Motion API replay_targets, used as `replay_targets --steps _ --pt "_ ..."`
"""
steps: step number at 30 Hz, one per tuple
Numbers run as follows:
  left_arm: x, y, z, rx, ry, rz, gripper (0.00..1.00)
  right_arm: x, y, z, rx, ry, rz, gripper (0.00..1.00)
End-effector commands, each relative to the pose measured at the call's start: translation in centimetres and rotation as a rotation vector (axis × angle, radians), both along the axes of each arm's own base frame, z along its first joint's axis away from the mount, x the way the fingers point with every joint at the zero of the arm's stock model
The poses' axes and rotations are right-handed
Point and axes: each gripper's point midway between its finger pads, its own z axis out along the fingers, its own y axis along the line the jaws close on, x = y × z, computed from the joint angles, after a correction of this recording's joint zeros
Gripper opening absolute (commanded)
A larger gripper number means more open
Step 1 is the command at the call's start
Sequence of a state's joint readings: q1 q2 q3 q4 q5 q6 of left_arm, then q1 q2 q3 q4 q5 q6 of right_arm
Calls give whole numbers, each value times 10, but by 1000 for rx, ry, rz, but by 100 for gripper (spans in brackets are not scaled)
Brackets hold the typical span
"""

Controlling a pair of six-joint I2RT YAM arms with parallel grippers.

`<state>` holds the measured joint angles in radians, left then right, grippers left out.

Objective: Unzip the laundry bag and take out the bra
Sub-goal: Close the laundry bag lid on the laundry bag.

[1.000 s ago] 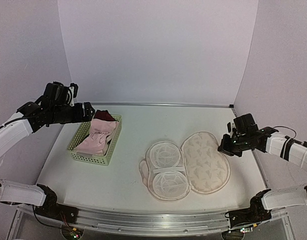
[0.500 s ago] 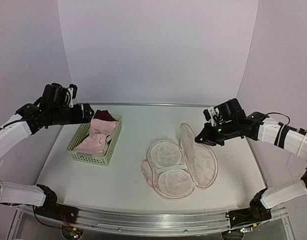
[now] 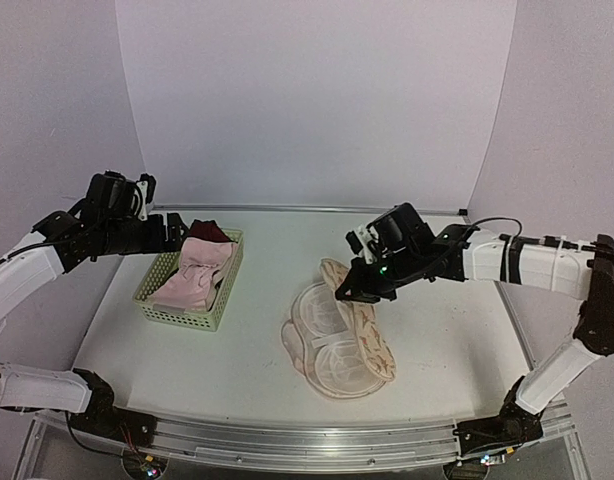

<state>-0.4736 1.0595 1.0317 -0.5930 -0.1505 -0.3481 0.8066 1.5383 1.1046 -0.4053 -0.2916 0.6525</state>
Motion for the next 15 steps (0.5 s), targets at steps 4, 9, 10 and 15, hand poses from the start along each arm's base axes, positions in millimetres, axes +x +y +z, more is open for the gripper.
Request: replay_targets --steps 4,9,10,15 --pt "3 -6 12 -44 -39 -21 99 -8 62 -12 78 21 82 0" --pt "4 -9 8 -49 -25 -28 99 -14 73 -31 58 52 111 18" --pt "4 -9 7 -50 -23 -29 100 -15 74 -29 60 43 114 24" --pt "6 -13 0 -53 2 -38 99 -9 68 -9 66 -36 99 41"
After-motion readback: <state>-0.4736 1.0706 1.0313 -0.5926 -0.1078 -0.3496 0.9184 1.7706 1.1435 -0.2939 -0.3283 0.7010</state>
